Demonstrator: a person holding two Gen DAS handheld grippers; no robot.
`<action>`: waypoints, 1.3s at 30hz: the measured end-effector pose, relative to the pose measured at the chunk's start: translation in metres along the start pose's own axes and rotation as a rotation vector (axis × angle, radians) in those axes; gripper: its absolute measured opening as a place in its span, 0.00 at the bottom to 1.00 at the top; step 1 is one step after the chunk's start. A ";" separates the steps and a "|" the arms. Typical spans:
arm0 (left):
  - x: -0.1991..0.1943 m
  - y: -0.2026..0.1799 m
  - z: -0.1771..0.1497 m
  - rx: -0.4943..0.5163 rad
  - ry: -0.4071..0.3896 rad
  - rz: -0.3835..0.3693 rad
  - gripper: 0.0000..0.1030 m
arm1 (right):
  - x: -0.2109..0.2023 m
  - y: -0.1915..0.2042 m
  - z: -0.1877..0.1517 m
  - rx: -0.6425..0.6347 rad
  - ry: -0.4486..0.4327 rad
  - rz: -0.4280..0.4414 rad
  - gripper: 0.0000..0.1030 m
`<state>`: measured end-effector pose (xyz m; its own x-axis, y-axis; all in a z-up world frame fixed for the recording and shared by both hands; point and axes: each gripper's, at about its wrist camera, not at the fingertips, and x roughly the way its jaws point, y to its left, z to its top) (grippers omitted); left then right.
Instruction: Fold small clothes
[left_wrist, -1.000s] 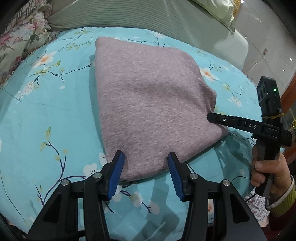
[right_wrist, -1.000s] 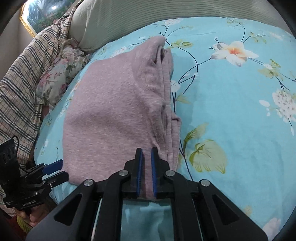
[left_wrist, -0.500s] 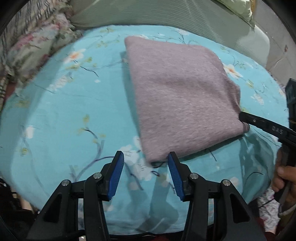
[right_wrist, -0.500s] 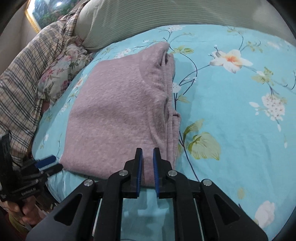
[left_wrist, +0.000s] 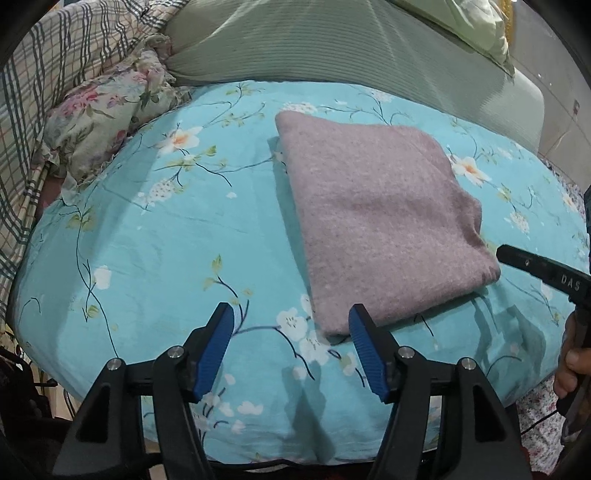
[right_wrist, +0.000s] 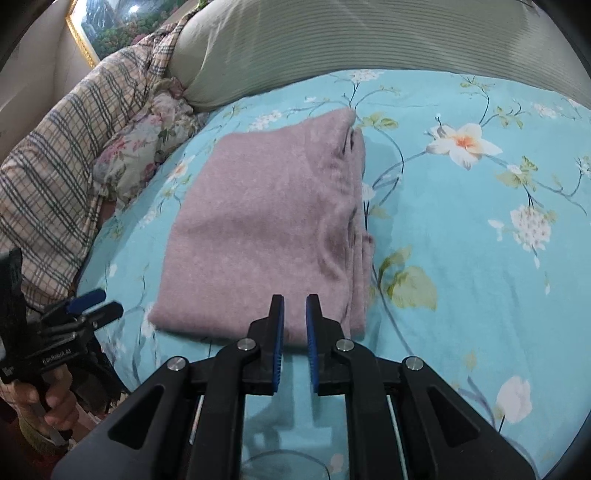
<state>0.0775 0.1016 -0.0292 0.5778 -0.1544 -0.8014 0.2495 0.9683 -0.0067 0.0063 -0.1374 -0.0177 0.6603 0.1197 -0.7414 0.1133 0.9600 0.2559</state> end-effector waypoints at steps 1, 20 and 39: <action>0.000 0.002 0.002 -0.002 -0.003 0.001 0.65 | 0.002 -0.002 0.008 0.009 -0.010 0.002 0.16; 0.073 0.014 0.079 -0.073 0.020 0.041 0.67 | 0.083 -0.051 0.116 0.206 -0.083 0.083 0.11; 0.071 0.016 0.067 -0.073 0.052 0.067 0.79 | 0.044 -0.023 0.098 0.075 -0.089 -0.020 0.23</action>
<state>0.1750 0.0933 -0.0463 0.5501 -0.0803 -0.8312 0.1535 0.9881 0.0061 0.1054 -0.1795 0.0048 0.7203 0.0748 -0.6896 0.1797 0.9401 0.2896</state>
